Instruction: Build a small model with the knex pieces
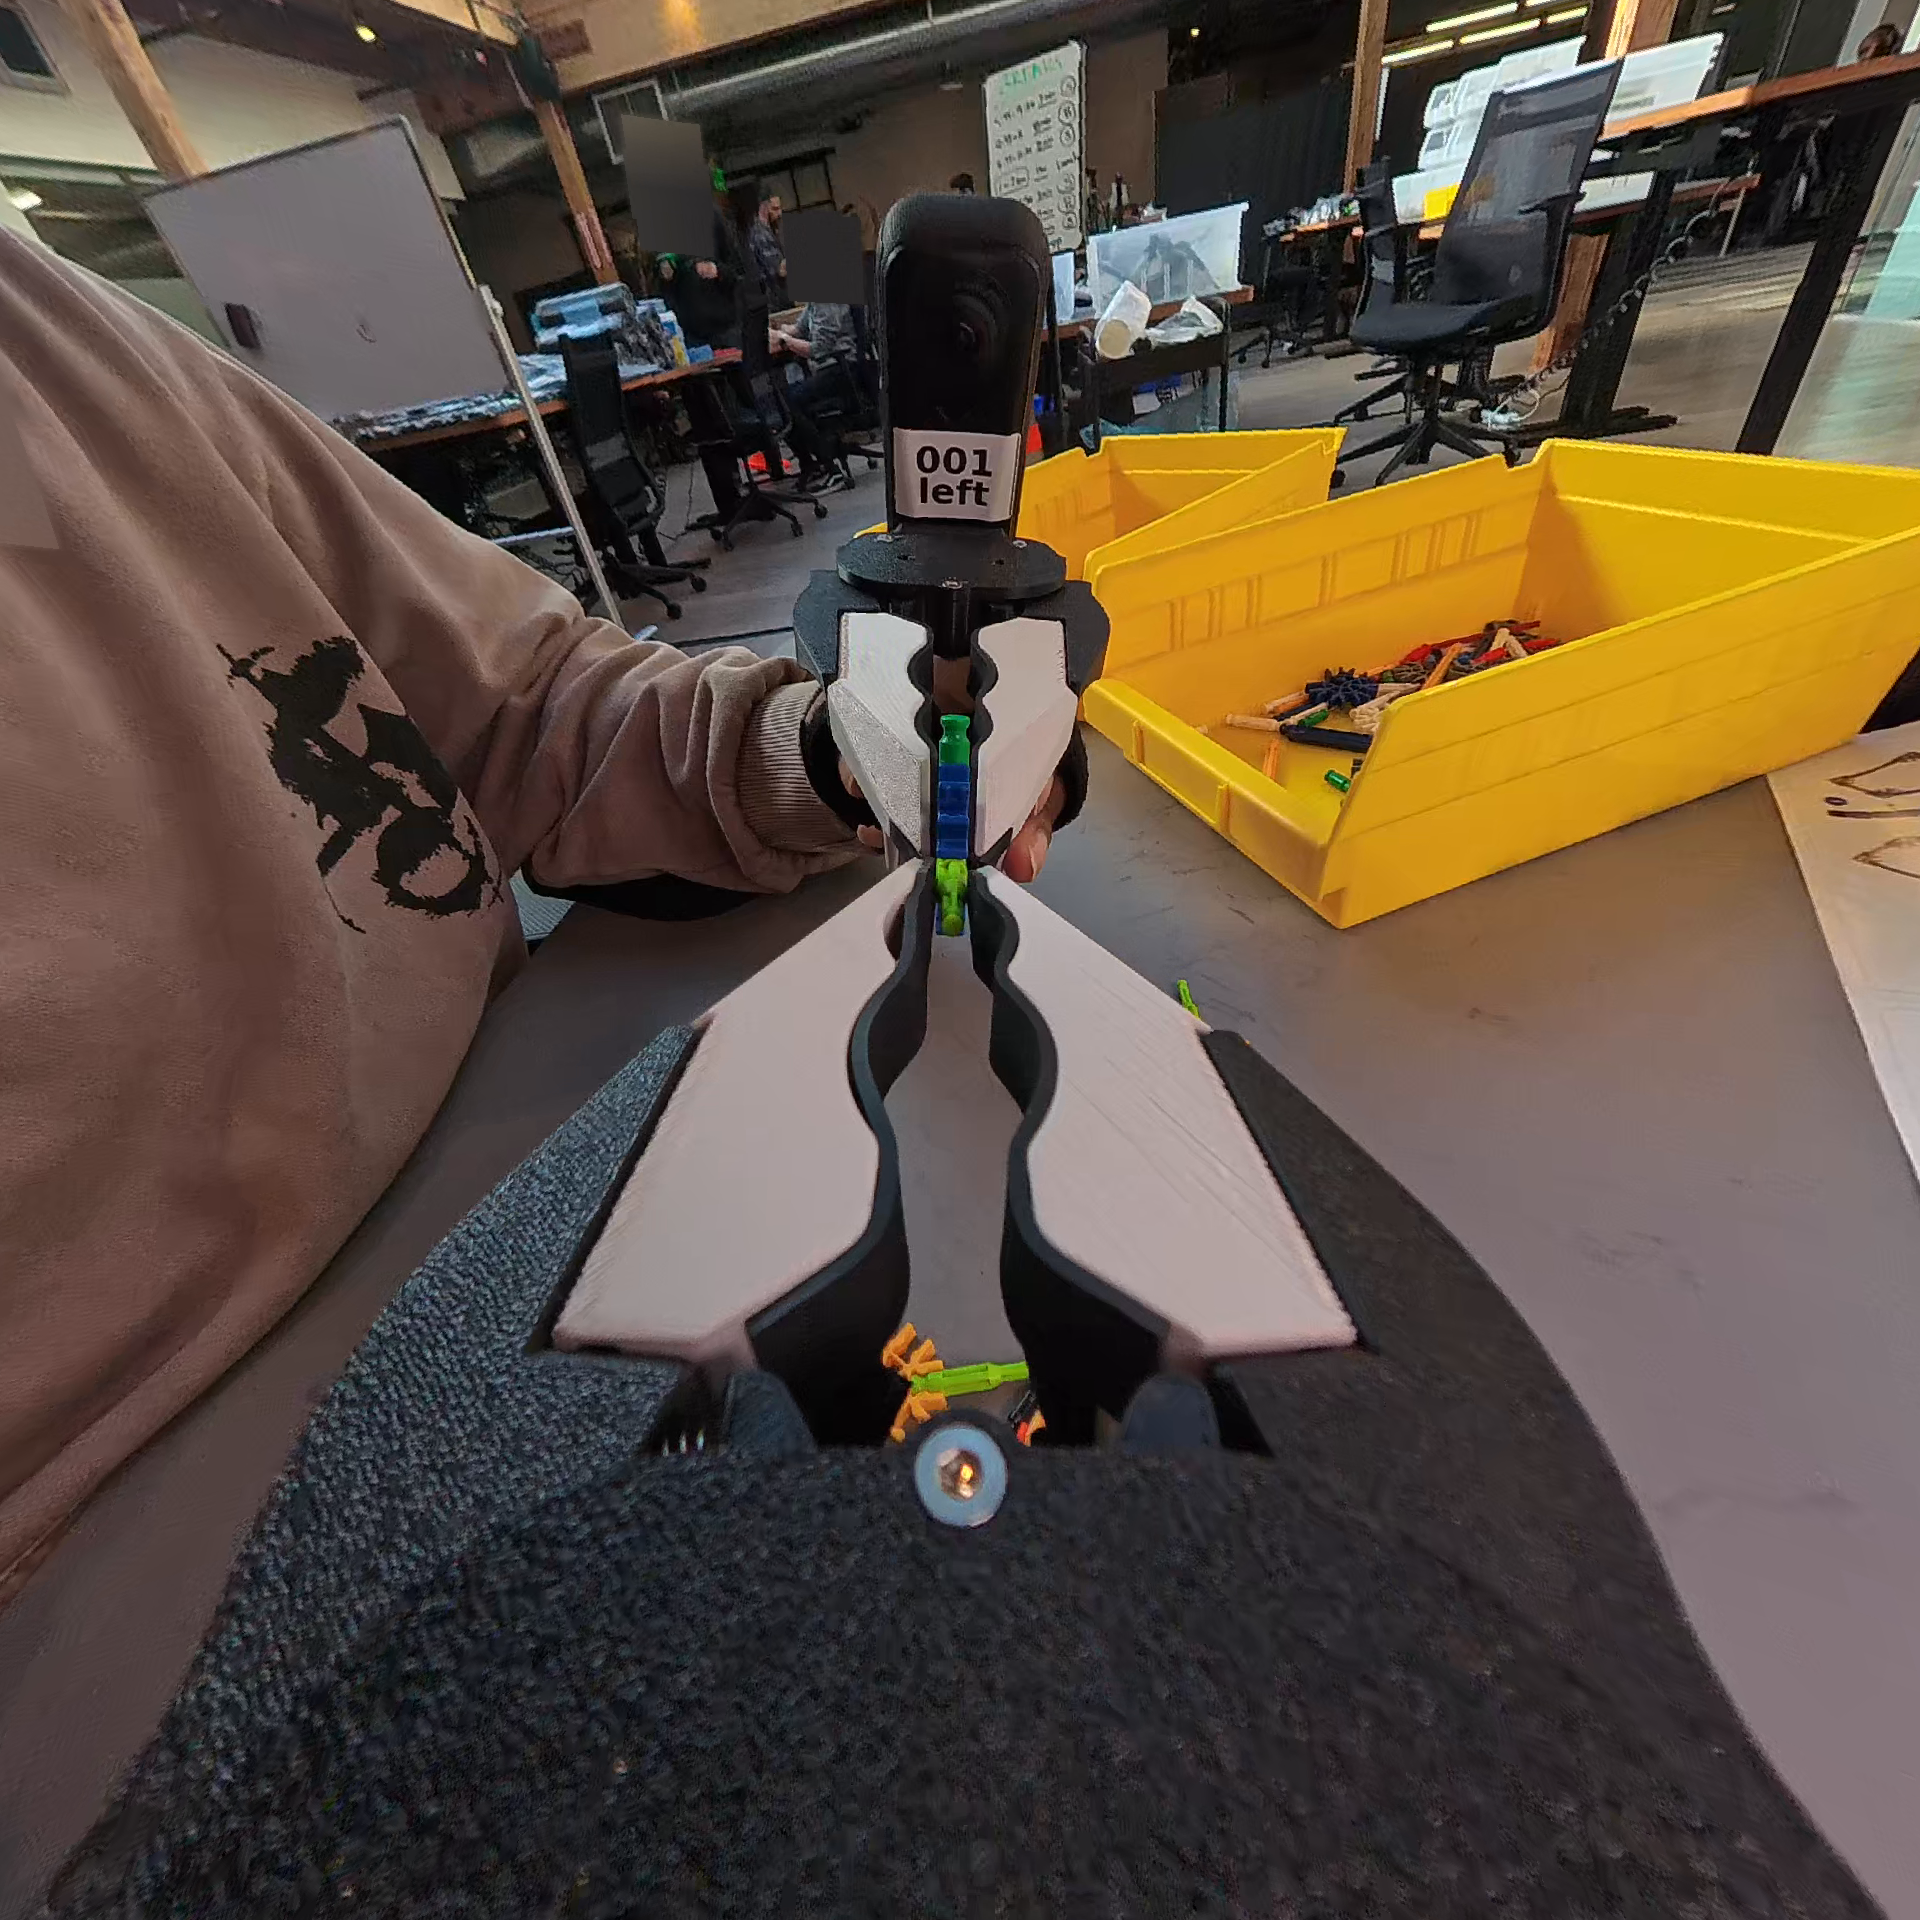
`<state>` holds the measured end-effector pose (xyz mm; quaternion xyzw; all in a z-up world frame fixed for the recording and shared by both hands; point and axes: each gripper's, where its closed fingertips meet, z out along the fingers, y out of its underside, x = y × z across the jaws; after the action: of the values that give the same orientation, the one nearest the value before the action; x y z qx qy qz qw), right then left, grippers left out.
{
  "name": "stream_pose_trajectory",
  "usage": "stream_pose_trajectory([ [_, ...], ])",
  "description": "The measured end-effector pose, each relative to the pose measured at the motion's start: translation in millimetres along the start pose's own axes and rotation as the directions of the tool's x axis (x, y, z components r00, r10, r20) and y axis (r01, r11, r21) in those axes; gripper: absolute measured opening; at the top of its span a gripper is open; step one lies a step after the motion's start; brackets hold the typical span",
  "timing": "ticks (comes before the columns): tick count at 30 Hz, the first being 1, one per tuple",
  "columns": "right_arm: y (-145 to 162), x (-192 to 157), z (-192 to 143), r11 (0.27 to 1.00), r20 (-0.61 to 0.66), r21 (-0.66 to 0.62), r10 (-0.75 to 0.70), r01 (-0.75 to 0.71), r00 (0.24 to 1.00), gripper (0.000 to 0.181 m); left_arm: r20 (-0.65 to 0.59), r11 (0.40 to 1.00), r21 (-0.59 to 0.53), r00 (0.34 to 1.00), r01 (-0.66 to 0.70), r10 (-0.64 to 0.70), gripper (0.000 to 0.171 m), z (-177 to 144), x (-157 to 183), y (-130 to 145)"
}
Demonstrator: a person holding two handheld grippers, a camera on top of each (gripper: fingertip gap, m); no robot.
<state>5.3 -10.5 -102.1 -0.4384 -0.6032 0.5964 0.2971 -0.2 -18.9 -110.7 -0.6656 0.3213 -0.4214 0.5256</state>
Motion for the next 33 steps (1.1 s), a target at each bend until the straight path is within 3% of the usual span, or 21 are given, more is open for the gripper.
stream_pose_trajectory([
  [18,-2.0,2.8,2.0,1.0,-0.017,-0.008,-0.004,0.004,1.0,0.003,-0.028,0.992,0.072,0.994,0.108,-0.106,0.005,2.4,-1.3,-5.7],
  [28,-6.9,-12.4,0.0,0.991,0.142,0.063,0.11,-0.12,0.984,0.004,-0.212,0.955,0.086,0.942,0.284,-0.261,0.005,2.0,13.0,-10.8],
  [31,-8.2,-9.1,1.2,0.984,0.141,0.084,0.143,-0.156,0.98,0.003,-0.193,0.952,0.093,0.943,0.292,-0.27,0.005,0.9,9.0,-11.3],
  [33,-4.9,2.5,2.5,0.988,0.058,0.064,0.14,-0.144,0.988,0.002,-0.084,0.963,0.082,0.965,0.256,-0.249,0.005,1.3,-3.8,-6.8],
])
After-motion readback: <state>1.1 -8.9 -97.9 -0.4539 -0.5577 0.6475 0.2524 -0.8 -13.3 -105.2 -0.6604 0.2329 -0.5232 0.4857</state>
